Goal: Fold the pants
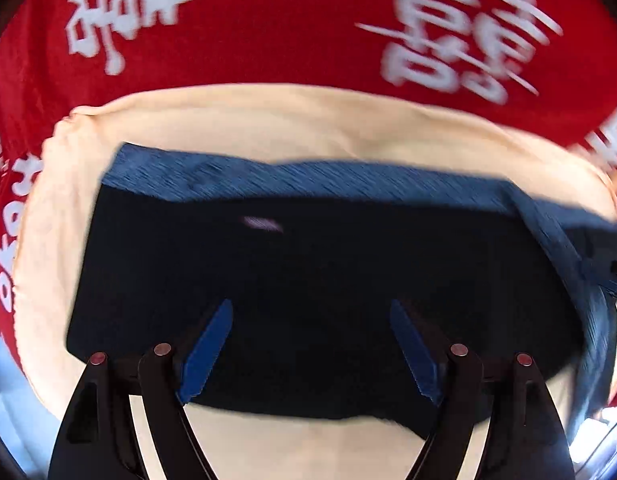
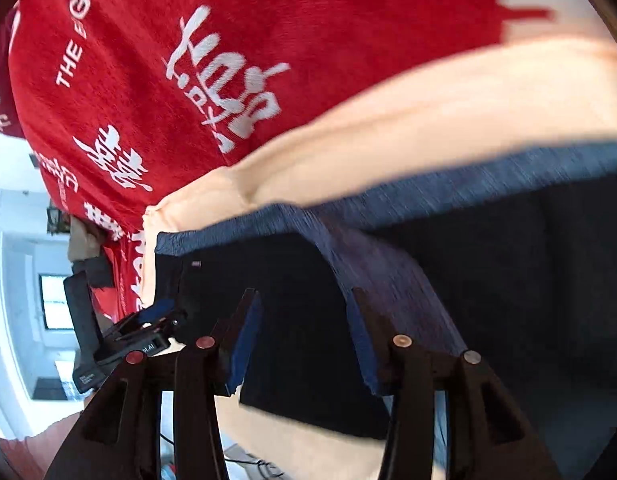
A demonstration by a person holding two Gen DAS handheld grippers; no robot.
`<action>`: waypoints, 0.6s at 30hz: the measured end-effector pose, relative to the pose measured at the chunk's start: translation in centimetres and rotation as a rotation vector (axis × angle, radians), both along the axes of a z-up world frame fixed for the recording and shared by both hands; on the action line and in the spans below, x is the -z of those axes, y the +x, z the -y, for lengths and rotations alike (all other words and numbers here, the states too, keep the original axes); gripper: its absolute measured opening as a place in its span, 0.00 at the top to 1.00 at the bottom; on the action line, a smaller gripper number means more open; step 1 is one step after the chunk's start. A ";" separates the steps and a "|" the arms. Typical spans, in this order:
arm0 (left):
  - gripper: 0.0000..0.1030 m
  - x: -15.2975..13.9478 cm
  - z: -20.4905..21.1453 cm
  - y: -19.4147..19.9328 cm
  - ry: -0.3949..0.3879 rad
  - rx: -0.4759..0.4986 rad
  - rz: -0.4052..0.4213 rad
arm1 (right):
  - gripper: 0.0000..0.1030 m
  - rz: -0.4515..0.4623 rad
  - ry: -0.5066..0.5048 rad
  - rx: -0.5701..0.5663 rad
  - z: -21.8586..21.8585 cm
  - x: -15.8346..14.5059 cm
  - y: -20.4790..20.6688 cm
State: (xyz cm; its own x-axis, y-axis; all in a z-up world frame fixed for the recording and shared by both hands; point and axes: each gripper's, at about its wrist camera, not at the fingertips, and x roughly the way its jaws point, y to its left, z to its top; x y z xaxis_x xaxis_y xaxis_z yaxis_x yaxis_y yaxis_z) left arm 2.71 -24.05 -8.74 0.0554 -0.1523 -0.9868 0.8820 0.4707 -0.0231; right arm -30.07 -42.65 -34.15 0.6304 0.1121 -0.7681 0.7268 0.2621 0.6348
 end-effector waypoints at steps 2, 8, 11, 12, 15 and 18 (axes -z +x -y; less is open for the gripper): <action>0.21 -0.3 -0.4 -3.1 -0.009 0.068 -0.044 | 0.52 -0.013 0.016 0.084 -2.4 -0.5 -3.9; 0.21 -0.7 -0.5 -13.3 -0.043 0.268 -0.204 | 0.49 -0.074 0.059 0.310 -10.2 -0.4 -13.4; 0.21 -0.8 -0.4 -17.6 -0.063 0.348 -0.259 | 0.49 -0.114 0.063 0.415 -13.9 -0.2 -18.3; 0.21 -0.8 0.1 -18.5 -0.067 0.374 -0.284 | 0.49 -0.127 0.066 0.448 -15.0 -0.1 -19.7; 0.21 -1.6 1.0 -22.6 -0.076 0.429 -0.328 | 0.49 -0.163 0.077 0.541 -17.7 0.7 -23.7; 0.21 -0.8 1.9 -24.7 -0.060 0.448 -0.369 | 0.48 -0.189 0.090 0.611 -19.5 1.9 -27.1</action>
State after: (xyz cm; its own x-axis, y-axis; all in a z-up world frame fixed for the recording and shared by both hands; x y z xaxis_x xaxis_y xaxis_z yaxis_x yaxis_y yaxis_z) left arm -22.04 -25.97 -7.89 -0.3732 -0.1381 -0.9174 0.9233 0.0416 -0.3819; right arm -57.12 -23.10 -36.03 0.4560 -0.1554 -0.8763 0.8295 -0.2827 0.4817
